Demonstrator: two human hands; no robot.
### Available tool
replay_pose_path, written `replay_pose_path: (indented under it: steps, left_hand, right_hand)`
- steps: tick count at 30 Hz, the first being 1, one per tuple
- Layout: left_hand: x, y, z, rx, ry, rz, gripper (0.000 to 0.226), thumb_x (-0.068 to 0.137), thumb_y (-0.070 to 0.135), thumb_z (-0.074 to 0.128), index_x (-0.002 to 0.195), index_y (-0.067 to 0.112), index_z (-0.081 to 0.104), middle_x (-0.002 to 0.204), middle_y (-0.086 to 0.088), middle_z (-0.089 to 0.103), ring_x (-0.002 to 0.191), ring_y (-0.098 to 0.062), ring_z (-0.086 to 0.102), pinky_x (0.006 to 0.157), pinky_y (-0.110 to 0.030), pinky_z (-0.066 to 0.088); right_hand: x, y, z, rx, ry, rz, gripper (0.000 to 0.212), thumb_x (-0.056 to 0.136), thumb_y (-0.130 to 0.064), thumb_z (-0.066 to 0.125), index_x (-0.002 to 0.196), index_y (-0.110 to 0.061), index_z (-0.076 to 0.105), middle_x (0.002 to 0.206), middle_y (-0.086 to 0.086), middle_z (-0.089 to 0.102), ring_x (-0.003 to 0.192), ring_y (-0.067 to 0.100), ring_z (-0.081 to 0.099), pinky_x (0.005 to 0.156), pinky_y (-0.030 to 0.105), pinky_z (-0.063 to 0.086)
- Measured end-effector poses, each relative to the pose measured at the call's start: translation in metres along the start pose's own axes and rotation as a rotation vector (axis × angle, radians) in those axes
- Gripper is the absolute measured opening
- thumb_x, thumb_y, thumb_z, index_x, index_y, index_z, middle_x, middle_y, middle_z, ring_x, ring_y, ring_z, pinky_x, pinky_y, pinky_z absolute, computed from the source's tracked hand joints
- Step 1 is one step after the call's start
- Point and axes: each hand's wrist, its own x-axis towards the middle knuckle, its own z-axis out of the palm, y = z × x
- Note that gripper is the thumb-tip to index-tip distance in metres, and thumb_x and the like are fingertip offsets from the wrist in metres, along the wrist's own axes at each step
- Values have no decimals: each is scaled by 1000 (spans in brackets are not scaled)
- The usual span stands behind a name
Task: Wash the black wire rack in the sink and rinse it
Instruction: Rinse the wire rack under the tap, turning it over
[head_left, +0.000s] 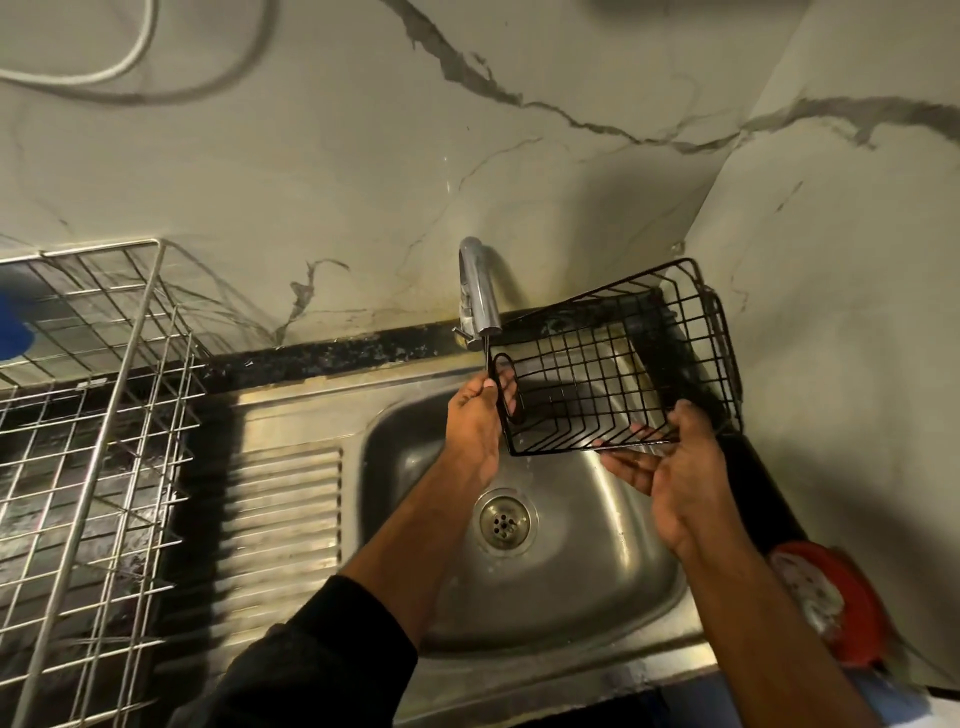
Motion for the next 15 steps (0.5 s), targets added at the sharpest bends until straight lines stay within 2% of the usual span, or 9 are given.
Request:
replay_pose_path:
  steps: [3, 5, 8, 10, 13, 15]
  left_hand:
    - [5, 4, -4, 70, -67, 34, 33, 105, 2, 44, 129, 10, 65, 123, -5, 72, 117, -17, 65, 93, -28, 53]
    - [8, 4, -5, 85, -66, 77, 33, 104, 2, 47, 131, 6, 64, 121, -8, 72, 110, -14, 67, 84, -25, 54]
    - [7, 7, -7, 116, -52, 78, 28, 104, 12, 51, 128, 5, 66, 97, -2, 74, 86, -10, 67, 69, -22, 52]
    - [7, 10, -9, 148, -47, 77, 29, 105, 20, 52, 122, 3, 68, 75, 3, 66, 63, -10, 56, 56, -22, 47]
    - [5, 15, -10, 195, -20, 87, 38, 106, 34, 48, 111, 5, 72, 59, 6, 47, 43, -6, 35, 45, -21, 34]
    - [3, 21, -11, 203, -26, 96, 40, 107, 38, 44, 103, 9, 71, 57, 6, 42, 40, -6, 31, 42, -21, 30]
  right_hand:
    - [3, -2, -4, 72, -13, 72, 26, 104, -42, 44, 88, -21, 48, 96, 12, 58, 64, 27, 73, 69, 42, 58]
    - [7, 2, -8, 112, -24, 129, 26, 102, -41, 47, 89, -18, 47, 103, 21, 60, 70, 31, 75, 72, 43, 60]
    - [11, 7, -9, 136, -42, 165, 26, 101, -39, 50, 93, -14, 46, 114, 29, 59, 77, 39, 75, 83, 49, 59]
    - [13, 8, -9, 160, -40, 184, 26, 100, -37, 52, 96, -12, 48, 115, 30, 57, 80, 39, 75, 90, 53, 57]
    - [16, 11, -8, 156, -58, 227, 34, 100, -39, 51, 114, -8, 50, 110, 30, 67, 96, 43, 72, 94, 53, 55]
    - [18, 15, -7, 147, -75, 248, 33, 101, -40, 48, 113, -9, 48, 95, 33, 71, 96, 45, 71, 102, 53, 51]
